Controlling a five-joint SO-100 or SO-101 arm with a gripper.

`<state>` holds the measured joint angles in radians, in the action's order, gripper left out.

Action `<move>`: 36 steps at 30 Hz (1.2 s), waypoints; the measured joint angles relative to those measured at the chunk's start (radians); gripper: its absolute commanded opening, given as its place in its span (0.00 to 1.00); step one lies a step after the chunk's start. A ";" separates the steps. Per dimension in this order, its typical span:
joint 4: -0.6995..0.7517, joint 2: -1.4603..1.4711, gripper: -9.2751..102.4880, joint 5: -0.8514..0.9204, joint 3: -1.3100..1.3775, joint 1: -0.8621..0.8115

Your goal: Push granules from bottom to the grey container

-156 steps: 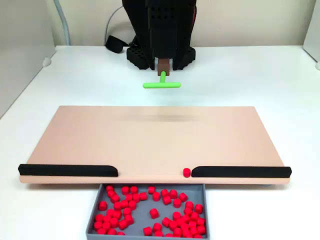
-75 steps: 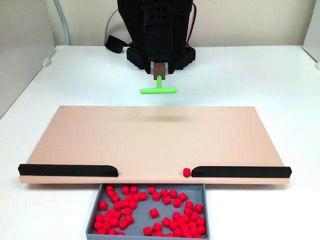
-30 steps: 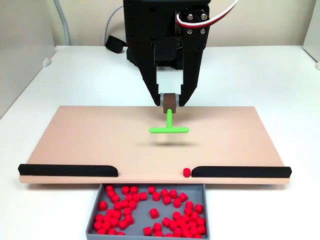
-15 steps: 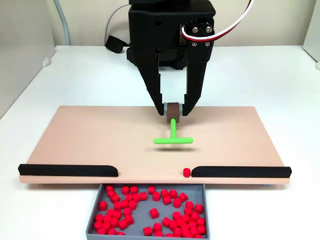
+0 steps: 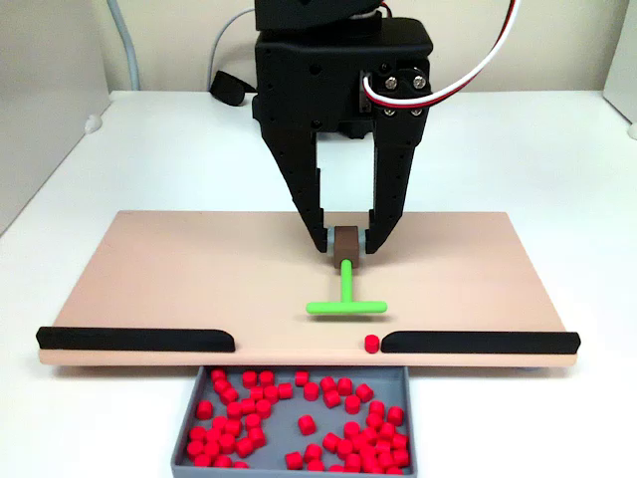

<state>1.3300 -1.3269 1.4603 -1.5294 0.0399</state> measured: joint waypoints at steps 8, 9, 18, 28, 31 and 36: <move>-0.002 0.031 0.08 -0.006 0.025 0.000; -0.002 0.031 0.08 -0.006 0.025 0.000; -0.008 0.044 0.08 -0.006 0.025 -0.006; 0.000 0.057 0.08 -0.006 0.038 -0.006; -0.003 0.061 0.08 -0.006 0.046 -0.006; -0.005 0.061 0.08 -0.006 0.046 -0.006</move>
<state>1.3254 -1.2655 1.4542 -1.4834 0.0337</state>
